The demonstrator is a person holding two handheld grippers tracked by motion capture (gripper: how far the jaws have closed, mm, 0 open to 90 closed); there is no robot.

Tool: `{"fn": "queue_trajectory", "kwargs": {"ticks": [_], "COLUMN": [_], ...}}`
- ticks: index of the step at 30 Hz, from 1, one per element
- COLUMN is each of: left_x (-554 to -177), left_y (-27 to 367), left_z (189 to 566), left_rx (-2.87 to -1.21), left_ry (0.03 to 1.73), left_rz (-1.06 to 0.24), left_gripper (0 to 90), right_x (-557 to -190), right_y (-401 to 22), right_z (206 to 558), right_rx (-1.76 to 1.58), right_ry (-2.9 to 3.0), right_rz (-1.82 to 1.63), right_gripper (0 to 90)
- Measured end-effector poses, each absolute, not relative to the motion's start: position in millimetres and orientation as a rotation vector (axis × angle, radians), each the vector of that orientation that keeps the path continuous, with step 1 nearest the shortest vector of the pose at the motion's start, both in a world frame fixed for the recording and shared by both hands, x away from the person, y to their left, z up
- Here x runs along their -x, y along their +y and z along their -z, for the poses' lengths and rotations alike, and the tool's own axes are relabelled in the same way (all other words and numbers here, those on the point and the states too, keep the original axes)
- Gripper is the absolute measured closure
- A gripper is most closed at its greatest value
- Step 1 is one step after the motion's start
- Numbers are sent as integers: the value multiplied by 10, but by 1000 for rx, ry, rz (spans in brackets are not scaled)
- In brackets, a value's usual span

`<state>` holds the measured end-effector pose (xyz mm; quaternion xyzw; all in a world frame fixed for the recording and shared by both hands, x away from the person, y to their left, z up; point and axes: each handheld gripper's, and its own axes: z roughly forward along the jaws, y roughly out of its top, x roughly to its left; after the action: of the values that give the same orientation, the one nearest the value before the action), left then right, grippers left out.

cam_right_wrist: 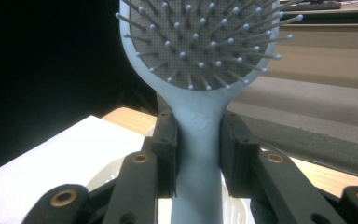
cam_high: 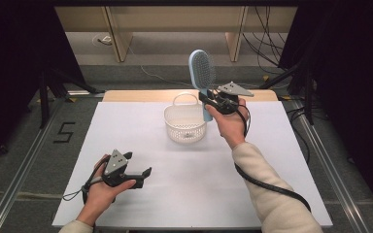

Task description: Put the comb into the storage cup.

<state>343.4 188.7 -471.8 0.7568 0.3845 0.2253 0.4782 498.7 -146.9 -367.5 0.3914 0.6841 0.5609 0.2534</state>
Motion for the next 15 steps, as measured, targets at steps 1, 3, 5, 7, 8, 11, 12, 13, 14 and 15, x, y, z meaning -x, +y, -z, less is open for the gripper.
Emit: {"fn": "queue_trajectory", "kwargs": {"ticks": [1,3,5,7,8,11,12,13,14,15], "left_x": [-3434,-3435,-3434,-3435,-3435,-3435,-3435,-3436,-3436,-3436], "left_y": [1887,1887,1887,1886,1886,1886,1887,1887,1887,1887], "left_z": [4718,4718,4717,4717,4718,4717,4717,4718,4719,4719], "left_rx": [-1848,-1848,-1847,-1848,-1849,-1848,-1849,-1849,-1849,-1849], "left_ry": [939,939,940,938,938,939,939,939,939,939], "left_rz": [-550,-550,-550,-550,-550,-550,-550,-549,-550,-550], "left_gripper": [91,92,91,92,92,92,92,92,93,92], "right_x": [-4989,-4993,-4996,-5000,-5002,-5009,-5011,-5013,-5016,-5018], "right_y": [-1467,-1465,-1463,-1460,-1459,-1455,-1454,-1452,-1450,-1446], "right_z": [3672,3665,3660,3654,3651,3647,3645,3644,3642,3641], "right_rx": [-1064,-1062,-1062,-1061,-1062,-1061,-1060,-1061,-1062,-1062], "right_ry": [1859,1858,1859,1858,1856,1856,1857,1857,1857,1856], "right_rz": [-1525,-1523,-1523,-1522,-1524,-1523,-1522,-1523,-1522,-1523], "right_gripper": [703,703,704,703,703,703,703,703,704,703]}}
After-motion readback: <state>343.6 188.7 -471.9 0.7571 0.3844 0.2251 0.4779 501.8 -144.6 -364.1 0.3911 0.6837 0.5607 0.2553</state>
